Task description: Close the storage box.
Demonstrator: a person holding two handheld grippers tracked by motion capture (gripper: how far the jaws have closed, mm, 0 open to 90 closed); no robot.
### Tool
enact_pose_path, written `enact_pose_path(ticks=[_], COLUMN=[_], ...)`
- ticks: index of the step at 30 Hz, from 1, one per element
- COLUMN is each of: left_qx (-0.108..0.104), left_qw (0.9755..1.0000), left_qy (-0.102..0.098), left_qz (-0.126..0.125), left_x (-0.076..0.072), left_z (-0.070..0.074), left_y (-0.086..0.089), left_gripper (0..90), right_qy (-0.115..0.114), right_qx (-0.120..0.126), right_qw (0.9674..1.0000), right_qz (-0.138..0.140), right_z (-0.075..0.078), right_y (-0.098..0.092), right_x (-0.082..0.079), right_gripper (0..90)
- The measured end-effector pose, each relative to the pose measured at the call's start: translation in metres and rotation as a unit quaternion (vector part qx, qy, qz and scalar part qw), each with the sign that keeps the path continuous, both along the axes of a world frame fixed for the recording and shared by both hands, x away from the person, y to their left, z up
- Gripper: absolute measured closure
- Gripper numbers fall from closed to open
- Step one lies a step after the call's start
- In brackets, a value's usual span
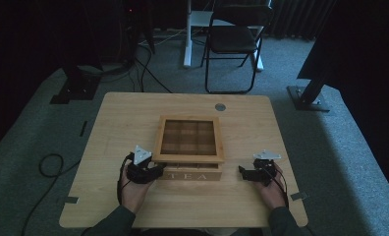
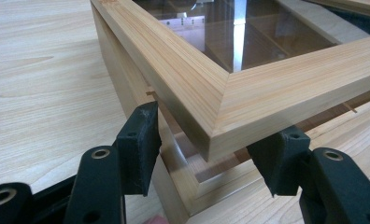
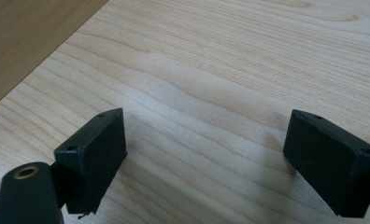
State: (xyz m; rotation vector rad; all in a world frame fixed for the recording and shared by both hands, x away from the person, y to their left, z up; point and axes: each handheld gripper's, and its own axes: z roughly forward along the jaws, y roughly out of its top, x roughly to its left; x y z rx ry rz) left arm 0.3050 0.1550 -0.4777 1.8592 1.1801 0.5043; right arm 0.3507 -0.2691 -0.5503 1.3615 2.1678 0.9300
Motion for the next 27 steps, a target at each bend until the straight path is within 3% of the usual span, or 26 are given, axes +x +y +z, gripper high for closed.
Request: enact_pose_path(ticks=[27], left_qx=[0.013], left_qw=[0.9999], left_qy=[0.009], left_qz=[0.0], left_x=[-0.017], left_z=[-0.01], left_y=[0.0], left_gripper=[44.5], right_qy=[0.0], right_qx=[0.0], right_qw=[1.0], right_qz=[0.0], right_z=[0.0], right_y=[0.0], right_x=[0.0], right_gripper=[12.7])
